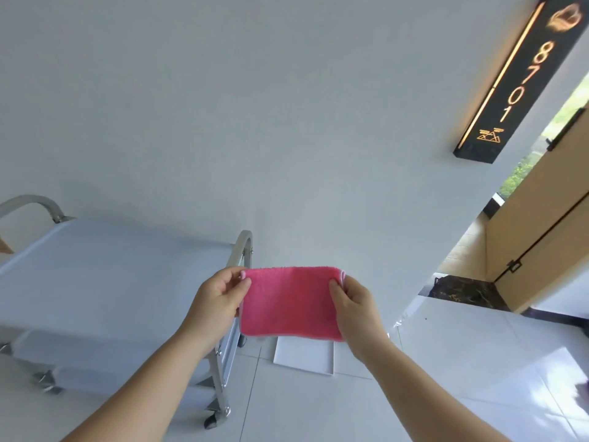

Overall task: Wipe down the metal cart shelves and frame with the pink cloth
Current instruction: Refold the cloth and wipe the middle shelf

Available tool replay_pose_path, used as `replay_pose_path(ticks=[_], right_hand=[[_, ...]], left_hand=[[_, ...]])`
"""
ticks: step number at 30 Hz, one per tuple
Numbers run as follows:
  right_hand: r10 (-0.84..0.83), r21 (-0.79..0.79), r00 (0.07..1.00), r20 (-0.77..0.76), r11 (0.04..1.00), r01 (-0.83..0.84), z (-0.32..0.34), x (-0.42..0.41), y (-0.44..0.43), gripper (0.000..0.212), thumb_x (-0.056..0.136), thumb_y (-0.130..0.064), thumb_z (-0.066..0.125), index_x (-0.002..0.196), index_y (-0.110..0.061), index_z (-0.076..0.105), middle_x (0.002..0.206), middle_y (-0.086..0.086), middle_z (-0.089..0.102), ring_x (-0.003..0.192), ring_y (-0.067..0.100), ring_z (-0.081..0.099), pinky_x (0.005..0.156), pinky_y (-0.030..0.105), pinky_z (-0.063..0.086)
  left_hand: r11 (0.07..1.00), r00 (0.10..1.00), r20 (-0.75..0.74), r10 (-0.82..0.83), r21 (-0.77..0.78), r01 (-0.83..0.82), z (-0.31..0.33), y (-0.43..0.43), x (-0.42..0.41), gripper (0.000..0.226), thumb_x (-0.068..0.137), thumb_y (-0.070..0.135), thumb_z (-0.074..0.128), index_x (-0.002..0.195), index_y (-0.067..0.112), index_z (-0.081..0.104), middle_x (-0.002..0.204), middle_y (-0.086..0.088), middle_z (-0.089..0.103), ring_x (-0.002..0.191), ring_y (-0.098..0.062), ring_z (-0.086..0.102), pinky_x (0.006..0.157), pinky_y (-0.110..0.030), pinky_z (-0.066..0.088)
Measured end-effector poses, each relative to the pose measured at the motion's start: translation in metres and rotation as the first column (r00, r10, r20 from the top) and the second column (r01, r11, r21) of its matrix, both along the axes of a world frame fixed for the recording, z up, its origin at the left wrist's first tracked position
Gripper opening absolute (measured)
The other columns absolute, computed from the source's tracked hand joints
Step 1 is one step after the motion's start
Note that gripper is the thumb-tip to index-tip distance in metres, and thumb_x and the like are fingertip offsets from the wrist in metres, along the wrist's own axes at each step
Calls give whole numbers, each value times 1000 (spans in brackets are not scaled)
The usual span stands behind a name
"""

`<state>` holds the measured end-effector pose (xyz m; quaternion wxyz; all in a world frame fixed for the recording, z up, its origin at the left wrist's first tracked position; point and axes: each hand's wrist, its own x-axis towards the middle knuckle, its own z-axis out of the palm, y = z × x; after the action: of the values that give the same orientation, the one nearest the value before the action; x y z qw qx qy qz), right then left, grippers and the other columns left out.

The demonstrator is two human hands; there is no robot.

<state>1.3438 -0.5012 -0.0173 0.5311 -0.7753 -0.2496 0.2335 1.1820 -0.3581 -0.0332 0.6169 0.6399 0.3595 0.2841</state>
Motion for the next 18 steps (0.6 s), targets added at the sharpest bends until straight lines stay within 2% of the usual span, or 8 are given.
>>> replay_pose_path(ticks=[2, 6, 10, 14, 18], right_hand=[[28, -9, 1000, 10, 1000, -28, -2, -24, -5, 25, 100, -20, 43, 93, -3, 59, 70, -1, 45, 62, 11, 39, 51, 17, 34], [42, -28, 998, 55, 999, -40, -7, -71, 0, 27, 99, -19, 44, 93, 6, 54, 71, 3, 39, 61, 12, 34, 45, 15, 27], [47, -35, 997, 53, 998, -45, -12, -127, 31, 26, 99, -18, 43, 86, 0, 56, 66, 0, 41, 52, 5, 35, 44, 12, 28], [15, -30, 1000, 18, 999, -14, -21, -194, 83, 25, 100, -20, 44, 86, -6, 58, 66, -2, 44, 60, 12, 39, 52, 23, 33], [4, -74, 1000, -2, 997, -4, -44, -259, 126, 25, 100, -21, 42, 89, -3, 57, 68, 0, 44, 62, 14, 39, 56, 28, 32]], left_hand=[[1000, 1000, -8, 9, -17, -9, -3, -6, -25, 15, 95, 19, 54, 100, 21, 67, 94, -13, 69, 91, -39, 64, 80, -57, 53], [999, 1000, -27, -3, -44, 2, -9, -3, -76, 15, 95, 16, 54, 100, 18, 68, 88, -6, 70, 81, -24, 68, 79, -53, 55], [999, 1000, -15, 4, -42, -5, -14, 25, -134, 13, 94, 18, 55, 99, 18, 67, 89, -8, 68, 82, -24, 65, 80, -52, 55], [997, 999, 12, 46, -59, -45, -20, 74, -202, 13, 94, 18, 55, 99, 21, 66, 85, 1, 68, 78, -16, 63, 76, -43, 54], [994, 999, -36, 17, -107, -21, -35, 119, -269, 14, 93, 17, 56, 103, 23, 64, 92, -5, 67, 80, -18, 59, 72, -36, 50]])
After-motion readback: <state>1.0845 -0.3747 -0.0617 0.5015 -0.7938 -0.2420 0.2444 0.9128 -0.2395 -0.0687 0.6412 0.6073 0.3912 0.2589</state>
